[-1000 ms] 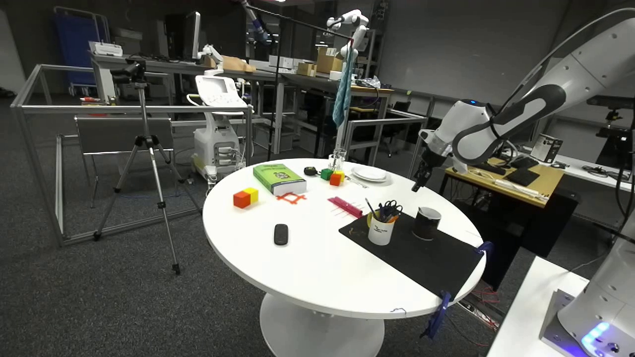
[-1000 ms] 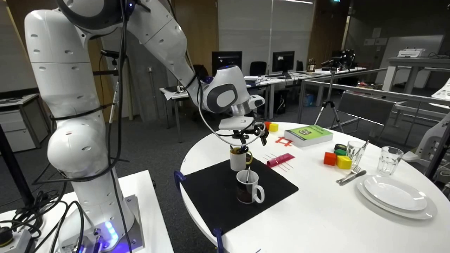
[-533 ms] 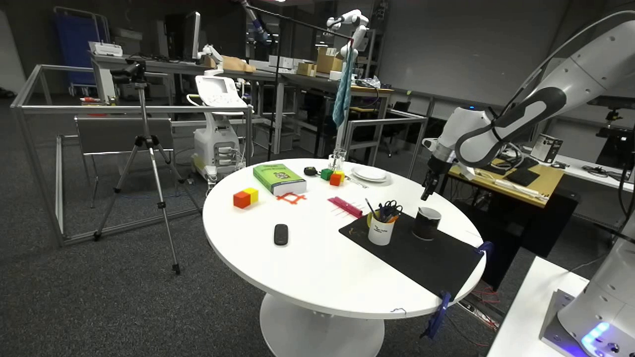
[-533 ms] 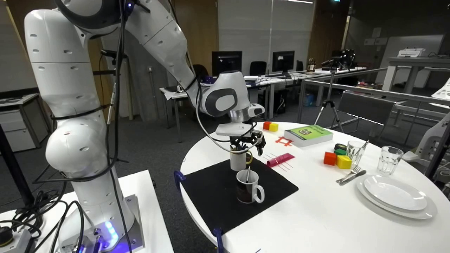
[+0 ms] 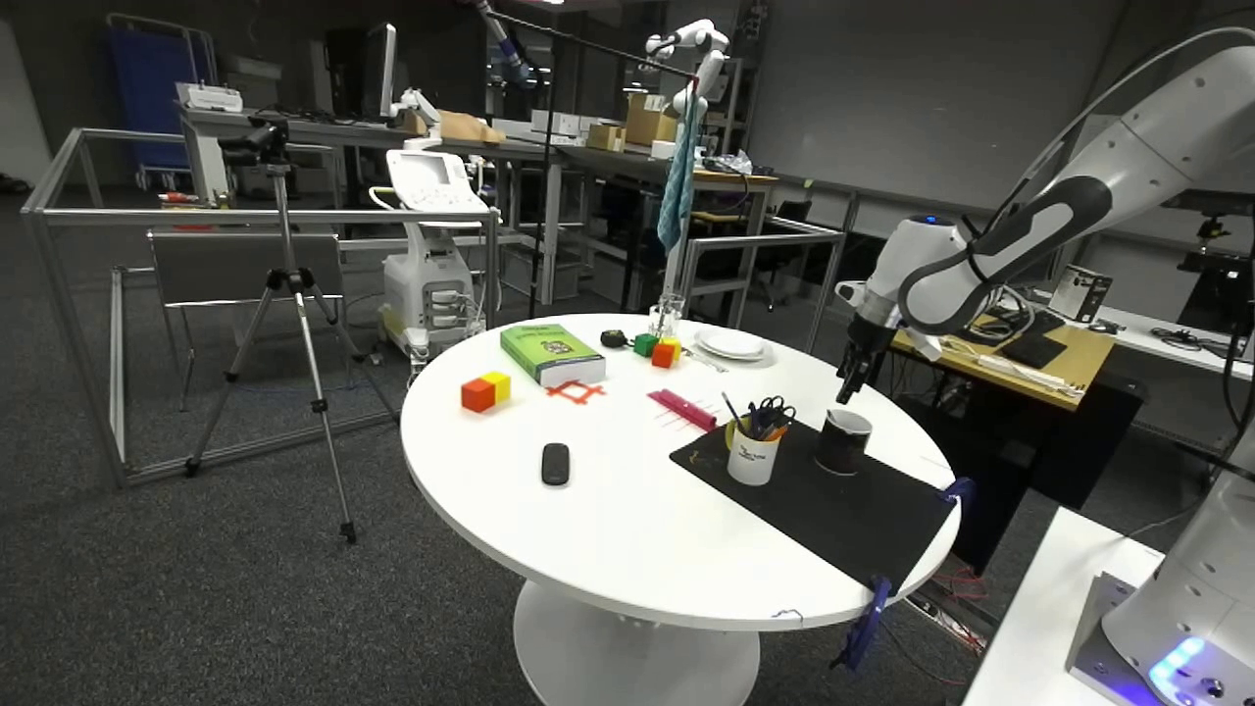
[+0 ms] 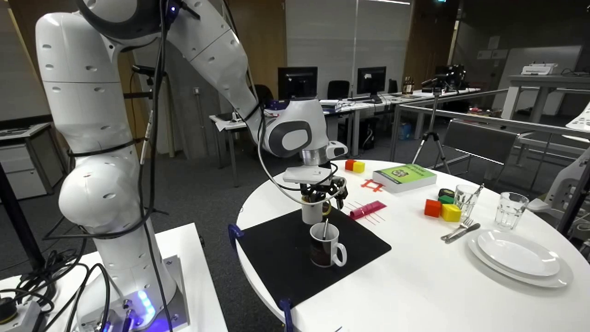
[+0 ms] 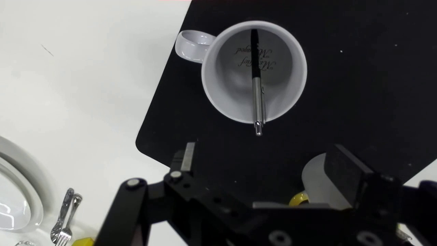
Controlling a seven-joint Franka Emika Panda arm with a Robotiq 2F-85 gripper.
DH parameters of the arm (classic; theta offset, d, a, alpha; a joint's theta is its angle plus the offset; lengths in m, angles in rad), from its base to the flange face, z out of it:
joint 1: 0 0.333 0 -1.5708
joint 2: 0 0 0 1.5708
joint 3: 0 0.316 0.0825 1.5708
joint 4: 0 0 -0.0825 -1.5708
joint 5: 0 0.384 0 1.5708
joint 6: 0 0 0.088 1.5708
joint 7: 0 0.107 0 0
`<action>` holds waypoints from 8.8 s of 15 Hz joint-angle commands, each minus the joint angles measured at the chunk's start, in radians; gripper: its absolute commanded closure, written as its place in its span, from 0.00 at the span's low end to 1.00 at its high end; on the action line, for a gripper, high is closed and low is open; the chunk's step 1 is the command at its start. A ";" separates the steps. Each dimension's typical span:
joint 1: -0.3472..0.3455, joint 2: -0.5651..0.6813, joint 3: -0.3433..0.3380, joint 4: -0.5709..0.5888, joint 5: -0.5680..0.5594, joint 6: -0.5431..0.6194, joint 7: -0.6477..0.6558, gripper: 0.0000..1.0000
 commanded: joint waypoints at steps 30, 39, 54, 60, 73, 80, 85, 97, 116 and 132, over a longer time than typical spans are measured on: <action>-0.046 0.092 0.026 0.020 -0.149 0.128 -0.016 0.04; -0.037 0.100 0.001 0.026 -0.234 0.097 0.002 0.04; -0.038 0.149 0.019 0.032 -0.237 0.096 -0.013 0.93; -0.030 0.140 0.026 0.039 -0.245 0.098 -0.009 0.97; -0.009 0.029 0.016 0.047 -0.270 0.102 0.035 0.97; 0.004 -0.048 0.033 0.053 -0.227 0.080 0.095 0.97; 0.011 -0.087 0.045 0.056 -0.193 0.093 0.133 0.97; 0.077 -0.069 0.138 0.086 0.168 0.227 0.077 0.97; 0.066 -0.001 0.334 0.053 0.645 0.366 -0.388 0.97; -0.020 0.058 0.354 0.081 1.174 0.212 -0.902 0.97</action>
